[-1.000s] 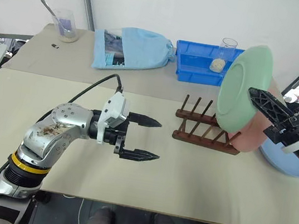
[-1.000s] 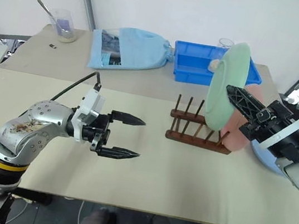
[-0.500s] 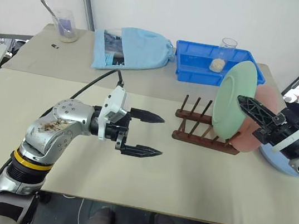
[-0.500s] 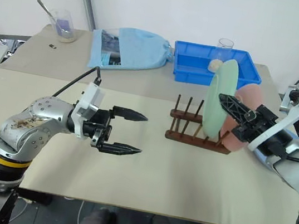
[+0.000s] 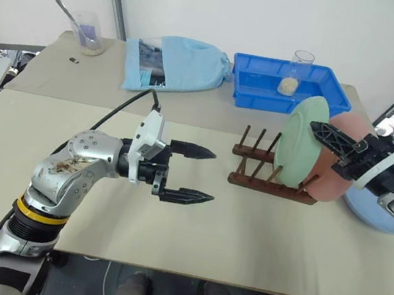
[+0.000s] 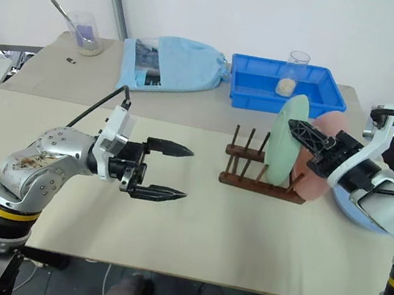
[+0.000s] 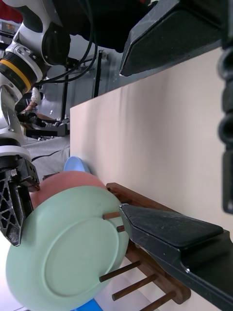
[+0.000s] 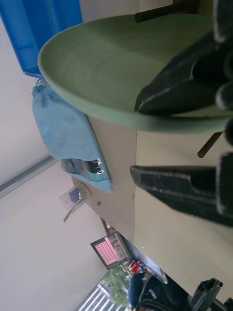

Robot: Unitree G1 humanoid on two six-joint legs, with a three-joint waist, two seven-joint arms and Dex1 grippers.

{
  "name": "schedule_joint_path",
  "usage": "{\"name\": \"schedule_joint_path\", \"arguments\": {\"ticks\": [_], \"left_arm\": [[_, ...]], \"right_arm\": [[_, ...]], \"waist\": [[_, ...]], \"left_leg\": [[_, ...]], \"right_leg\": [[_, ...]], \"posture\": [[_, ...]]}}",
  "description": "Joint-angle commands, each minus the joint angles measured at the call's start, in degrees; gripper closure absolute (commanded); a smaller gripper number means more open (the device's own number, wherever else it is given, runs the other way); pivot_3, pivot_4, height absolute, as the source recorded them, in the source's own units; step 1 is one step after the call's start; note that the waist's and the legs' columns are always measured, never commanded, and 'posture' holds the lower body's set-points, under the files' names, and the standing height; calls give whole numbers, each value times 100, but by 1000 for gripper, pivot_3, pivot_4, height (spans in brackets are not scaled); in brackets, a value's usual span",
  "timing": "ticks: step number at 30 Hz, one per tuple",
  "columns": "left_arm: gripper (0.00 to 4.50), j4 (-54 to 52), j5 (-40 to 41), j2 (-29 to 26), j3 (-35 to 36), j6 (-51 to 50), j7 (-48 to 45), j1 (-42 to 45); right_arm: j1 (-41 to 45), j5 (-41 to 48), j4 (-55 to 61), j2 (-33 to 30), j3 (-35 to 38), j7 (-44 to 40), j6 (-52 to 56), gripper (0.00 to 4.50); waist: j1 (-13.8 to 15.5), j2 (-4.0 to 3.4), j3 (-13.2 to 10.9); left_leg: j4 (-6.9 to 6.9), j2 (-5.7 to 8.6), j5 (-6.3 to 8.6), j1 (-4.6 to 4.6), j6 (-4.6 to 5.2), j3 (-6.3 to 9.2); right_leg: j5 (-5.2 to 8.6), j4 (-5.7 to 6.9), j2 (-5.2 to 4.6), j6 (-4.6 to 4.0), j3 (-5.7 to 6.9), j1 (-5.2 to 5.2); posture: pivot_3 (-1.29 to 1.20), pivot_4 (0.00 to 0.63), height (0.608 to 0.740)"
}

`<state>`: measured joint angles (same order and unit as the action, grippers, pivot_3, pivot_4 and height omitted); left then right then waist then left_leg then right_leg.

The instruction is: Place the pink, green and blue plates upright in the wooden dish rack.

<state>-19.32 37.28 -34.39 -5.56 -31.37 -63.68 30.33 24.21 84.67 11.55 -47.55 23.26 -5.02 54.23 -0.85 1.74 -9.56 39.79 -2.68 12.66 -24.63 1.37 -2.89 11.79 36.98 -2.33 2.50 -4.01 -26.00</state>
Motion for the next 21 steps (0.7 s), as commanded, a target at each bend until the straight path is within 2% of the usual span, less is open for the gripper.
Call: {"name": "schedule_joint_path", "arguments": {"ticks": [1,5,9,13,15,17,21], "left_arm": [[0,-178,81,-11,102,8,33,-6],[0,-171,92,9,81,5,36,8],[0,-159,139,11,76,-55,27,19],[0,-193,129,-76,-7,-95,-78,0],[0,-217,123,-139,-72,-128,-175,-21],[0,-227,61,-259,-187,-158,-322,-43],[0,-279,-13,-330,-331,-40,-489,-36]], "right_arm": [[189,-219,180,-160,121,-188,-70,1357],[380,-758,300,-598,282,-514,-169,14],[367,-932,412,-1269,749,-1089,-49,14],[-192,-987,529,-1923,1800,-1670,335,14],[-673,-1014,613,-2104,2482,-2026,653,14],[-1502,-1520,899,-2241,3208,-2680,933,14],[-3249,-2830,1464,-2170,3972,-3942,727,14]], "waist": [[0,0,0],[1,-1,0],[13,0,0],[44,0,0],[46,0,0],[39,0,1],[42,-3,3]], "left_leg": [[0,0,0,0,0,0],[0,0,0,-1,0,-2],[-2,-1,0,-2,0,-2],[-2,-1,0,-5,0,-1],[-2,-1,0,-5,0,-2],[0,-1,0,-4,0,-3],[2,0,0,-1,0,-5]], "right_leg": [[0,0,0,0,0,0],[0,0,0,0,-1,-2],[1,0,0,-1,0,-5],[2,-4,-1,-1,1,-5],[2,-8,-1,-1,1,-3],[3,-11,-2,-3,1,-1],[10,-10,-3,-14,-2,1]], "posture": [[0,150,696],[0,150,696],[0,150,696],[0,150,696],[0,150,696],[0,150,696],[0,150,696]]}}
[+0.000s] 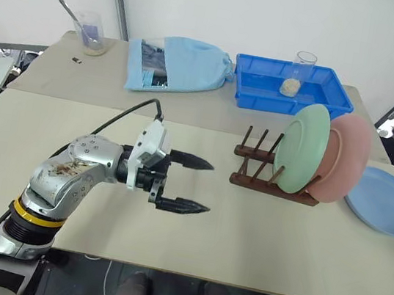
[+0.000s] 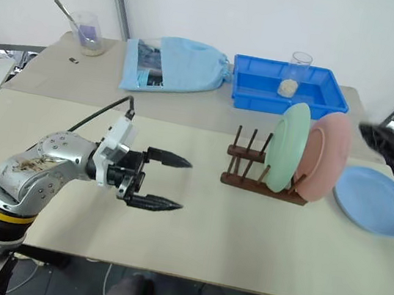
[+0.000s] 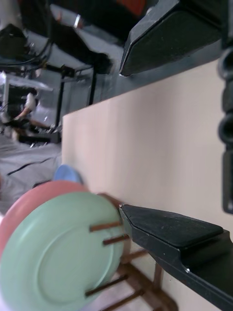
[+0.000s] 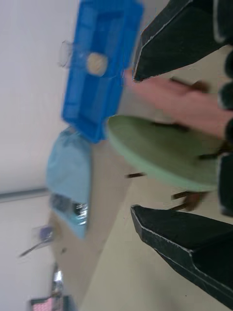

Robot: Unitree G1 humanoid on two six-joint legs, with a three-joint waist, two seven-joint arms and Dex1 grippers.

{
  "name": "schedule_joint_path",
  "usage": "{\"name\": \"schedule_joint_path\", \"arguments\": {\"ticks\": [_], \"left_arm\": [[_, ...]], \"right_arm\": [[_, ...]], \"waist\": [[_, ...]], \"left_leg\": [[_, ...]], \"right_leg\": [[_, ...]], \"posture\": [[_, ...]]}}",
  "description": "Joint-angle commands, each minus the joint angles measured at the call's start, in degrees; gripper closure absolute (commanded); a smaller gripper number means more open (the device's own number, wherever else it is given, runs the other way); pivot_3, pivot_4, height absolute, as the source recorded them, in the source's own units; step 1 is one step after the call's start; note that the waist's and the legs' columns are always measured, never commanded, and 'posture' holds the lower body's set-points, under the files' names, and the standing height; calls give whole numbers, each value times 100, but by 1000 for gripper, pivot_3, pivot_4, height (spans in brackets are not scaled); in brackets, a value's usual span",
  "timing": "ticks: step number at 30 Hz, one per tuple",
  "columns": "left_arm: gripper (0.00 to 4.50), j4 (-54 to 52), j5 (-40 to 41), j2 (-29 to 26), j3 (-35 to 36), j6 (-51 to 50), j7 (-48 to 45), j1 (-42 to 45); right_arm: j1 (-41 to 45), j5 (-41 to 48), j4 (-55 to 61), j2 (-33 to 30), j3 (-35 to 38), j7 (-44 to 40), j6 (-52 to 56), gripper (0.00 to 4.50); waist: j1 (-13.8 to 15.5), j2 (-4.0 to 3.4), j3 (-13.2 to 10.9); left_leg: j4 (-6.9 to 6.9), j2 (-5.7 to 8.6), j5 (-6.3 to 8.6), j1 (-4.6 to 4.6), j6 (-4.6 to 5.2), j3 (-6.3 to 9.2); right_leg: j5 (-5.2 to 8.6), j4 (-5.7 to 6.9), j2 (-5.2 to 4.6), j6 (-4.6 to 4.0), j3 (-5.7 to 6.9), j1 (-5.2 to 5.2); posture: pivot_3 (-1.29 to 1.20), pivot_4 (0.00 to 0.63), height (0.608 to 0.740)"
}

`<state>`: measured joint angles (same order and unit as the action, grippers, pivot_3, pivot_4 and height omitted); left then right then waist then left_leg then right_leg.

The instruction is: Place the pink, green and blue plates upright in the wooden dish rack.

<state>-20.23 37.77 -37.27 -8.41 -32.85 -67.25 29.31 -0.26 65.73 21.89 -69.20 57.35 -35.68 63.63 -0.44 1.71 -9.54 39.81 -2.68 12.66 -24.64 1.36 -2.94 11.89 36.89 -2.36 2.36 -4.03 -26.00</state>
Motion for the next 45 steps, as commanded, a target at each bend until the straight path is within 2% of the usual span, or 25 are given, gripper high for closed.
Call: {"name": "schedule_joint_path", "arguments": {"ticks": [1,4,6,10,15,20,23,29,33,34,37,41,45], "left_arm": [[0,-193,-137,-3,-86,205,-112,73],[0,-251,-283,81,-190,321,-84,69],[0,-317,-313,70,-241,291,-89,51],[0,-452,-370,59,-253,277,-43,-24],[0,-658,-224,160,-197,136,116,-49],[0,-777,-134,194,-186,68,204,-58],[0,-793,-150,197,-189,87,241,-65],[0,-755,-184,181,-198,141,258,-68],[0,-676,-197,206,-188,171,259,-32],[0,-654,-185,206,-161,169,266,-26],[0,-622,-52,201,-1,105,312,-41],[0,-645,172,121,364,4,417,-126],[0,-578,108,-136,642,0,490,-328]], "right_arm": [[-1321,-1477,553,48,501,-1163,-551,14],[-2374,-3080,435,111,-272,-1556,-1936,14],[-2405,-3830,-42,108,-989,-1434,-2764,14],[-1294,-4726,-1349,178,-2653,-1006,-3800,14],[481,-5716,-3199,492,-4400,-987,-4600,14],[1791,-6326,-4741,900,-5230,-877,-4932,14],[2249,-6545,-5360,1081,-5426,-759,-4916,759],[2386,-6626,-5589,1210,-5467,-773,-4736,2898],[2216,-6585,-5287,1261,-5347,-638,-4584,4269],[2145,-6564,-5139,1256,-5280,-584,-4532,4442],[1883,-6527,-4588,1165,-5011,-383,-4357,4442],[1512,-6700,-3513,743,-4411,-27,-4312,4442],[2157,-6490,-2508,463,-3895,85,-4468,4442]], "waist": [[-4,1,1],[-29,1,1],[-62,3,1],[-110,2,0],[-107,0,-2],[-80,-3,-2],[-63,-4,-1],[-37,-5,0],[-40,-5,0],[-40,-5,0],[-26,-6,1],[-30,-13,3],[-126,-42,2]], "left_leg": [[0,0,0,3,0,1],[3,-1,0,14,-1,-3],[3,0,1,24,-1,-11],[2,2,1,34,-1,-23],[-3,3,0,31,-1,-18],[-3,7,1,33,0,-15],[-2,9,0,33,0,-16],[0,10,0,33,0,-15],[2,10,0,35,0,-15],[3,9,0,39,0,-14],[3,10,0,50,0,-10],[2,11,0,47,0,-8],[1,10,1,46,0,-22]], "right_leg": [[0,-1,0,0,1,6],[8,-5,0,-12,0,14],[8,-6,-6,-11,-2,19],[7,-6,-9,-13,-10,20],[8,-1,-2,-17,-10,16],[3,4,-3,-3,-13,19],[0,6,-4,1,-14,19],[-3,6,-5,7,-14,23],[-6,8,-4,11,-14,25],[-6,8,-4,12,-14,31],[-1,6,-5,6,-10,48],[-1,8,-6,9,-10,44],[-3,12,-8,14,-19,29]], "posture": [[0,150,696],[0,150,696],[0,150,696],[0,150,696],[0,150,696],[0,150,696],[0,150,696],[0,150,696],[0,150,696],[0,150,696],[0,150,696],[0,150,696],[0,150,696]]}}
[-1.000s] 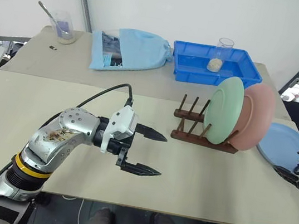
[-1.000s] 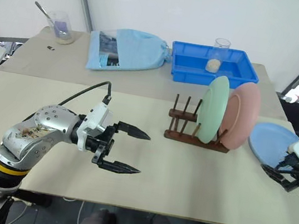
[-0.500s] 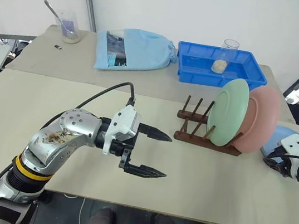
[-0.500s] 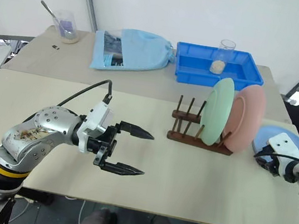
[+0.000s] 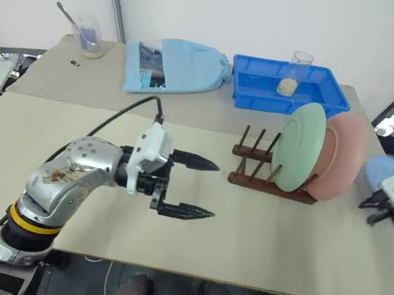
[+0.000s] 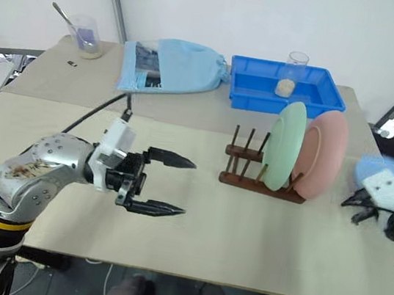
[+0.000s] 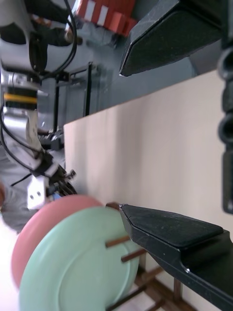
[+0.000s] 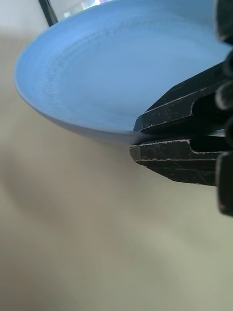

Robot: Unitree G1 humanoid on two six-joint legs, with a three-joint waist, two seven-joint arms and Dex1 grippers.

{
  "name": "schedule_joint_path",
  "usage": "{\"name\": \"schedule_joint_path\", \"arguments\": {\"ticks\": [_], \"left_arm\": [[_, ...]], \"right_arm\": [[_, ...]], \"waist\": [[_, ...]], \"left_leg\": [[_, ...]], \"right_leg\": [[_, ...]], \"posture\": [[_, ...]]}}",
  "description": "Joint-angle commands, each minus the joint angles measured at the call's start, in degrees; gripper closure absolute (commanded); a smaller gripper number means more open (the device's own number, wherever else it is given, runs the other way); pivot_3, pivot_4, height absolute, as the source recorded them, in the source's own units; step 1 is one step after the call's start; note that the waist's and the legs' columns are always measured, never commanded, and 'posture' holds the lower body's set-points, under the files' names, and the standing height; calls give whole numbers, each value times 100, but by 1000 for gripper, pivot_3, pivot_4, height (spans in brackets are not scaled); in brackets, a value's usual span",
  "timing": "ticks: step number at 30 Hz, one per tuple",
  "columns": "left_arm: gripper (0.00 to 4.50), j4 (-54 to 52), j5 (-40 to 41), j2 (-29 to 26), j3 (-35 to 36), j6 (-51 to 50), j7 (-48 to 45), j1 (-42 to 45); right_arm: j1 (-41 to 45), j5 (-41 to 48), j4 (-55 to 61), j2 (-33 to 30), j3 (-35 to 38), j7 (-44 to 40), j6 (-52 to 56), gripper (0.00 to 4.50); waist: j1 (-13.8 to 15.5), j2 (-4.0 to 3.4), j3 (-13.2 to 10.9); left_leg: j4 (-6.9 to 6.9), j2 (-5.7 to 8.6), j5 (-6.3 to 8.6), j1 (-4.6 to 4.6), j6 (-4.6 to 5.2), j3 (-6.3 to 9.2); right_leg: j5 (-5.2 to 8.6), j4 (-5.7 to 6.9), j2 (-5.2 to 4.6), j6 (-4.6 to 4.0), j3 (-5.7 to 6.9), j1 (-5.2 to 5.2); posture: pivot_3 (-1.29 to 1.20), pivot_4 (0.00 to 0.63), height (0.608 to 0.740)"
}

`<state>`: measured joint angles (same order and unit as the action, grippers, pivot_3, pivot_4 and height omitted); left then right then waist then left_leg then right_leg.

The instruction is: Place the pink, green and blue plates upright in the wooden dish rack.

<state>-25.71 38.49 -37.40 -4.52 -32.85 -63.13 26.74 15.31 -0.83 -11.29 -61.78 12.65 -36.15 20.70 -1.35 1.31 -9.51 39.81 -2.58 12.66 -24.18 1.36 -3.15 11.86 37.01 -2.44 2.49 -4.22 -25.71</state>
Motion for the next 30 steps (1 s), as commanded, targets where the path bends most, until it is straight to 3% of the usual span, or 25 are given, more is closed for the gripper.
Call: {"name": "schedule_joint_path", "arguments": {"ticks": [1,5,7,13,21,30], "left_arm": [[0,16,-56,-207,297,57,87,-152],[0,290,-512,-372,316,419,166,-347],[0,387,-661,-396,280,583,132,-396],[0,483,-807,-342,218,785,93,-457],[0,492,-850,-302,162,833,65,-454],[0,455,-868,-186,60,709,106,-243]], "right_arm": [[972,340,1025,-233,581,101,-187,4442],[2492,1361,1729,529,383,-72,139,4442],[3028,2480,2327,1257,405,-39,929,4442],[3092,5616,3482,2982,1049,1385,3094,4442],[2167,7864,3744,3233,1457,3031,3606,4442],[1522,9438,3847,3062,1220,4223,3238,4442]], "waist": [[-71,-2,-1],[-160,2,-3],[-137,14,-2],[56,16,-1],[128,17,-2],[-1,17,-1]], "left_leg": [[-1,-1,0,2,0,0],[-9,-19,0,14,0,10],[-14,-28,0,13,0,24],[-13,-27,0,-42,0,38],[8,8,0,-88,0,29],[5,-10,-5,-68,8,34]], "right_leg": [[0,4,1,0,0,-2],[-1,11,27,-10,5,-4],[-1,13,45,-16,9,-3],[-21,16,34,-63,28,-43],[-37,-21,-16,-19,26,-49],[-31,4,13,-25,26,-47]], "posture": [[0,150,696],[0,150,696],[0,150,696],[0,150,696],[0,150,696],[0,150,696]]}}
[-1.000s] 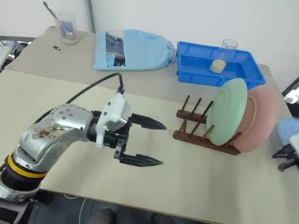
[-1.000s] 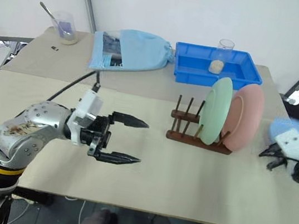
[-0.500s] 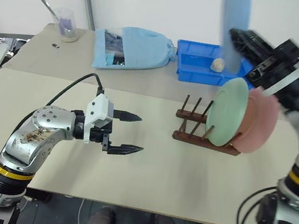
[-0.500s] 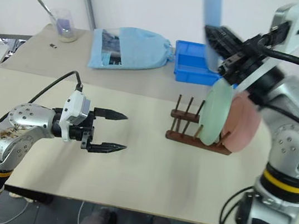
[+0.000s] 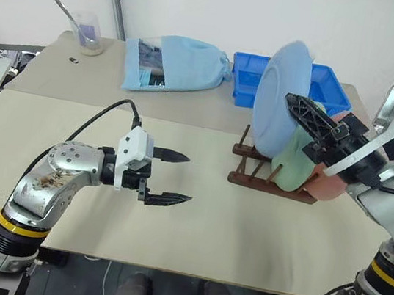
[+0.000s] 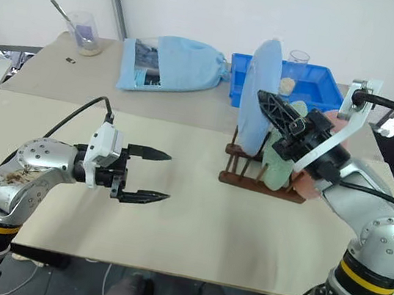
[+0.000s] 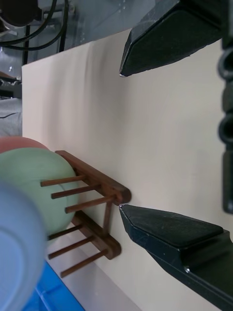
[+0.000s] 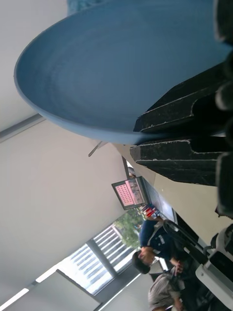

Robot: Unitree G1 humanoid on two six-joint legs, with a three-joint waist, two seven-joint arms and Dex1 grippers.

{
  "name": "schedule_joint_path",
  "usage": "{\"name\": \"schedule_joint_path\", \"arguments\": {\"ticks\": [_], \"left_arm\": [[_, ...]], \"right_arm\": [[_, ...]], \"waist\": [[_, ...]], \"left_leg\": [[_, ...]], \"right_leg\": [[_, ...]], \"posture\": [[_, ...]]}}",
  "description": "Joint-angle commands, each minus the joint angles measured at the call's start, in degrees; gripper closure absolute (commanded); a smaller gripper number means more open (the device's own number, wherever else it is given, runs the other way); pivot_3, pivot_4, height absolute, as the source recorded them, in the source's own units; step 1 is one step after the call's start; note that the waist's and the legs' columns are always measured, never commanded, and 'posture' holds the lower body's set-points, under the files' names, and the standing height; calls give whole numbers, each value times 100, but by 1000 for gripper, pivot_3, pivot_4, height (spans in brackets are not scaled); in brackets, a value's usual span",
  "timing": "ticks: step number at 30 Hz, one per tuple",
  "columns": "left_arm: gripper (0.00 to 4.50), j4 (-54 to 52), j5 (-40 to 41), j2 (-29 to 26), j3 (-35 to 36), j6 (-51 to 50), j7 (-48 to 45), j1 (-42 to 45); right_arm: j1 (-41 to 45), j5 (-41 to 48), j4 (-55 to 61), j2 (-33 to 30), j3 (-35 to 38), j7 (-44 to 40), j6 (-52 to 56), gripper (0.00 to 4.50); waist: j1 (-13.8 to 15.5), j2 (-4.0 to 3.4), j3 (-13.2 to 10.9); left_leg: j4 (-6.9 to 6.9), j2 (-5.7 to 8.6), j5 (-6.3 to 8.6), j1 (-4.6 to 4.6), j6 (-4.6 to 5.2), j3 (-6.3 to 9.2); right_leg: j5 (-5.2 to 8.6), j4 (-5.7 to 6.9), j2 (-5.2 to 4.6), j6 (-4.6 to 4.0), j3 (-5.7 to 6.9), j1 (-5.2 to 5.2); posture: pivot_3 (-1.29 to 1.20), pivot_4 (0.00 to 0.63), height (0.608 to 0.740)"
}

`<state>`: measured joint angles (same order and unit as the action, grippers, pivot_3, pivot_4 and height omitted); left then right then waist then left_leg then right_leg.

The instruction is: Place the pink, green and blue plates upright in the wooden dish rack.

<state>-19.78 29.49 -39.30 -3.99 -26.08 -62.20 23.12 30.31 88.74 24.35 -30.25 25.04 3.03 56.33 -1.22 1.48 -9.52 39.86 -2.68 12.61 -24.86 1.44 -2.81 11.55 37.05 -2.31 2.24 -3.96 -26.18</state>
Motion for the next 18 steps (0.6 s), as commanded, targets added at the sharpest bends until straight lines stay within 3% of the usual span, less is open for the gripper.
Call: {"name": "schedule_joint_path", "arguments": {"ticks": [1,11,18], "left_arm": [[0,-143,37,9,3,17,10,139],[0,-174,68,-15,-11,-39,-8,228],[0,-150,63,4,-6,-21,1,246]], "right_arm": [[-11,567,325,-115,-85,407,-357,4442],[-230,790,447,-402,-565,881,-682,4442],[-127,462,45,-521,-873,1131,-745,4442]], "waist": [[-24,0,0],[-9,0,0],[-2,0,0]], "left_leg": [[-1,-1,0,0,0,0],[-1,-3,0,0,0,1],[-1,-3,0,1,0,0]], "right_leg": [[0,0,1,0,-1,0],[9,-1,4,11,-2,1],[9,-1,4,11,-2,0]], "posture": [[0,150,696],[0,150,696],[0,150,696]]}}
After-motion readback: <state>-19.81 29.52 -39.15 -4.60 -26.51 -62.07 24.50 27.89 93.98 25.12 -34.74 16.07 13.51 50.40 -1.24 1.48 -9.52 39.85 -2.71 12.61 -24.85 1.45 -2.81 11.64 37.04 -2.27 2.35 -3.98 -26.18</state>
